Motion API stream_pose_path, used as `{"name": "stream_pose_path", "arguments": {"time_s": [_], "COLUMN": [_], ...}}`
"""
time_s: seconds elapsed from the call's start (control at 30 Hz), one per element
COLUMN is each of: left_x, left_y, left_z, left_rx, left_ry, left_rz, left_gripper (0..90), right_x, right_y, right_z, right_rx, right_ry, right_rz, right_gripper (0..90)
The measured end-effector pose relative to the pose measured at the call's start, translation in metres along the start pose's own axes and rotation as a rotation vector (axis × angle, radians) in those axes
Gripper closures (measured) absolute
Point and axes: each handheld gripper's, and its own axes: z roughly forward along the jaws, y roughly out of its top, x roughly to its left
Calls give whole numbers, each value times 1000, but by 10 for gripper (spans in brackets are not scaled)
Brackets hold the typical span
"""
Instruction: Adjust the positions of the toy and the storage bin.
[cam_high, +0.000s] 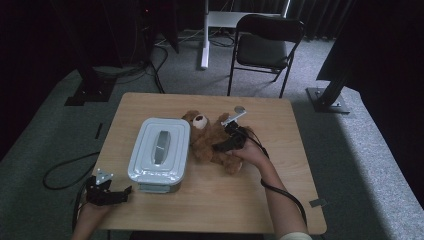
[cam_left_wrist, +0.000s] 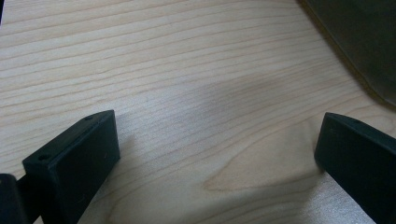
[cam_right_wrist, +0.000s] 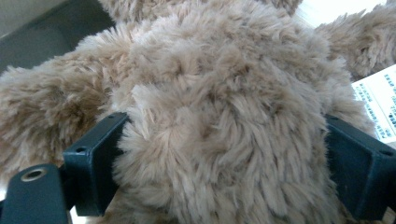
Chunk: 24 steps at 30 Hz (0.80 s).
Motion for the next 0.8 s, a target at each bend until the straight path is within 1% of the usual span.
{"name": "stream_pose_path", "arguments": {"time_s": [0.03,0.13,0.17,0.2,0.37,0.43,0.5,0.57,0.7,0.77,0.8], "left_x": [0,0,0,0,0,0,0,0,0,0,0], "left_y": [0,0,0,0,0,0,0,0,0,0,0], "left_z": [0,0,0,0,0,0,0,0,0,0,0], "left_rx": [0,0,0,0,0,0,0,-1,-1,-1,-1], "left_ry": [0,0,0,0,0,0,0,0,0,0,0], "left_rz": [0,-1,0,0,0,-1,-1,-1,-1,-2,-2], "left_gripper": [6,6,6,6,6,6,6,6,6,6,6], "right_x": [-1,0,1,2,5,7,9,9,5,3,2], "right_y": [0,2,2,2,2,3,3,3,1,0,-1], "right_z": [0,-1,-2,-2,-9,-11,-14,-16,-22,-25,-27], "right_rx": [2,16,15,17,-3,-12,-28,-46,-80,-89,-93], "right_ry": [-4,-25,-39,-40,-59,-70,-81,-84,-77,-82,-92], "right_rz": [2,-4,-12,-13,-17,-13,-11,3,38,62,63], "right_gripper": [136,248,286,315,506,555,584,594,606,605,605]}}
